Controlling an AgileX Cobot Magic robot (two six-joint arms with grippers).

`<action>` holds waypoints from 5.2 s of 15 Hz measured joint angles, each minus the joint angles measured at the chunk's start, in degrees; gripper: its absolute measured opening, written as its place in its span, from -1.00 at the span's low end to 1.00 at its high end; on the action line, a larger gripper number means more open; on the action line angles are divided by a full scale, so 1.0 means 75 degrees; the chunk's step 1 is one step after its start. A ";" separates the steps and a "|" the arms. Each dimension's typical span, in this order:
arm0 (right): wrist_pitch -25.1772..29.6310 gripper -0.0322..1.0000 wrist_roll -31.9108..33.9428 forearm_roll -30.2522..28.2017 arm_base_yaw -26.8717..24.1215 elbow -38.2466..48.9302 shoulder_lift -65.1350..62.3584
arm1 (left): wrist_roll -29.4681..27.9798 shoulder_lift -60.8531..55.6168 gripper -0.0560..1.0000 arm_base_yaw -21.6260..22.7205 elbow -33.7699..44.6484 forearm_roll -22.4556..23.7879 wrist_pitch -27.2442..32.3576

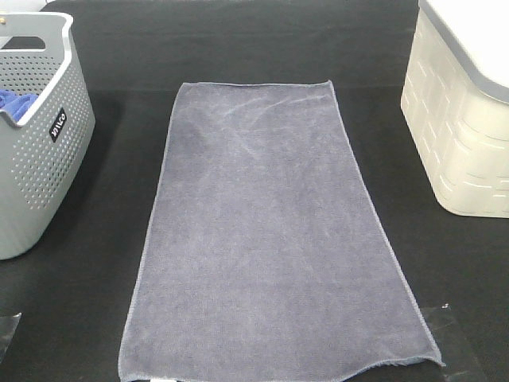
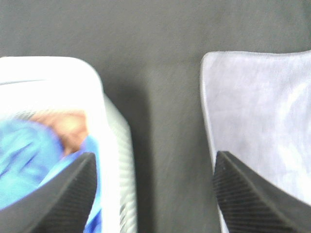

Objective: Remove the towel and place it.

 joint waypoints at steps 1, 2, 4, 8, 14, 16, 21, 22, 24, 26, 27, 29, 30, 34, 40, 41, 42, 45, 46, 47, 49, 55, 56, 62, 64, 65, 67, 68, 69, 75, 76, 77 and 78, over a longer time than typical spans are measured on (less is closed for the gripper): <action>0.0000 0.52 0.0000 0.0000 0.0000 0.0000 0.0000 | 0.0000 0.0000 0.35 0.0000 0.0000 0.0000 0.0000; 0.0092 0.52 0.0206 0.0000 0.0000 0.0000 -0.0199 | 0.0428 -0.0466 0.35 0.0000 0.0145 -0.0443 0.0015; 0.0099 0.52 0.0344 0.0000 0.0000 0.0306 -0.0573 | 0.0588 -0.1192 0.35 0.0000 0.1047 -0.0611 0.0008; 0.0092 0.52 0.0351 -0.0130 0.0000 0.1673 -0.1673 | 0.0588 -0.2681 0.35 0.0000 0.3308 -0.0710 0.0015; 0.0145 0.52 0.0351 -0.0290 0.0000 0.5722 -0.4393 | 0.0535 -0.5928 0.35 0.0000 0.8472 -0.0886 0.0038; 0.0145 0.52 0.0351 -0.0267 0.0000 0.6891 -0.5202 | 0.0527 -0.6814 0.35 0.0000 0.9840 -0.0985 0.0046; 0.0145 0.52 0.0351 -0.0267 0.0000 0.9664 -0.7395 | 0.0519 -0.9503 0.35 0.0000 1.3079 -0.1268 -0.0848; 0.0153 0.52 0.0351 -0.0267 0.0000 0.9977 -0.7769 | 0.0581 -1.0008 0.35 0.0000 1.3484 -0.1276 -0.0940; 0.0153 0.52 0.0351 -0.0267 0.0000 1.0481 -0.8549 | 0.0772 -1.1047 0.35 0.0000 1.3782 -0.1406 -0.1108; 0.0107 0.52 0.0275 -0.0298 0.0000 1.0810 -0.9358 | 0.1406 -1.1925 0.35 0.0000 1.3789 -0.1551 -0.1207; 0.0000 0.52 0.0275 -0.0298 0.0000 1.0947 -0.9778 | 0.1803 -1.2299 0.35 0.0000 1.3804 -0.1665 -0.1215; -0.0122 0.52 0.0130 -0.0321 0.0000 1.1161 -1.0359 | 0.2322 -1.2704 0.35 0.0000 1.3812 -0.2009 -0.1222; -0.0252 0.52 0.0107 -0.0328 0.0000 1.1192 -1.0726 | 0.2605 -1.2888 0.35 0.0000 1.3812 -0.2292 -0.1222; -0.0879 0.52 -0.0092 -0.0428 0.0000 1.1474 -1.1963 | 0.3079 -1.3094 0.35 0.0000 1.3812 -0.2666 -0.1222; -0.0970 0.52 -0.0092 -0.0451 0.0000 1.1528 -1.2086 | 0.3102 -1.3094 0.35 0.0000 1.3812 -0.2666 -0.1222; -0.0970 0.52 -0.0092 -0.0451 0.0000 1.1528 -1.2086 | 0.3102 -1.3094 0.35 0.0000 1.3812 -0.2666 -0.1222; -0.0970 0.52 -0.0092 -0.0451 0.0000 1.1528 -1.2086 | 0.3102 -1.3094 0.35 0.0000 1.3812 -0.2666 -0.1222; -0.0970 0.52 -0.0092 -0.0451 0.0000 1.1528 -1.2086 | 0.3102 -1.3094 0.35 0.0000 1.3812 -0.2666 -0.1222; -0.0970 0.52 -0.0092 -0.0451 0.0000 1.1528 -1.2086 | 0.3102 -1.3094 0.35 0.0000 1.3812 -0.2666 -0.1222; -0.0970 0.52 -0.0092 -0.0451 0.0000 1.1528 -1.2086 | 0.3102 -1.3094 0.35 0.0000 1.3812 -0.2666 -0.1222; -0.0970 0.52 -0.0092 -0.0451 0.0000 1.1528 -1.2086 | 0.3102 -1.3094 0.35 0.0000 1.3812 -0.2666 -0.1222; -0.0970 0.52 -0.0092 -0.0451 -0.0665 1.1528 -1.2376 | 0.3102 -1.3415 0.35 0.0634 1.3812 -0.2666 -0.1222; -0.0970 0.52 -0.0092 -0.0443 -0.0940 1.1528 -1.2605 | 0.3102 -1.3843 0.35 0.1131 1.3812 -0.2651 -0.1222; -0.0970 0.52 -0.0092 -0.0428 -0.1719 1.1528 -1.4515 | 0.3102 -1.5462 0.35 0.2231 1.3812 -0.2643 -0.1222; -0.0970 0.52 -0.0092 -0.0428 -0.1719 1.1528 -1.4599 | 0.3102 -1.5768 0.35 0.2231 1.3812 -0.2643 -0.1222; -0.0970 0.52 -0.0092 -0.0428 -0.1719 1.1528 -1.4607 | 0.3102 -1.5905 0.35 0.2231 1.3812 -0.2643 -0.1222; -0.0970 0.52 -0.0092 -0.0428 -0.1719 1.1528 -1.4607 | 0.3102 -1.5959 0.35 0.2231 1.3812 -0.2643 -0.1222; -0.0970 0.52 -0.0092 -0.0428 -0.1719 1.1528 -1.4607 | 0.3102 -1.5959 0.35 0.2231 1.3812 -0.2643 -0.1222; -0.0970 0.52 -0.0092 -0.0428 -0.1719 1.1528 -1.4607 | 0.3102 -1.5959 0.35 0.2231 1.3812 -0.2643 -0.1222; -0.0970 0.52 -0.0092 -0.0428 -0.1719 1.1528 -1.4607 | 0.3102 -1.5959 0.35 0.2231 1.3812 -0.2643 -0.1222; -0.0970 0.52 -0.0092 -0.0428 -0.1719 1.1528 -1.4607 | 0.3102 -1.5959 0.35 0.2231 1.3812 -0.2643 -0.1222; -0.0970 0.52 -0.0092 -0.0428 -0.1719 1.1528 -1.4607 | 0.3102 -1.5959 0.35 0.2231 1.3812 -0.2643 -0.1222; -0.0970 0.52 -0.0092 -0.0428 -0.1719 1.1528 -1.4607 | 0.3102 -1.5959 0.35 0.2231 1.3812 -0.2643 -0.1222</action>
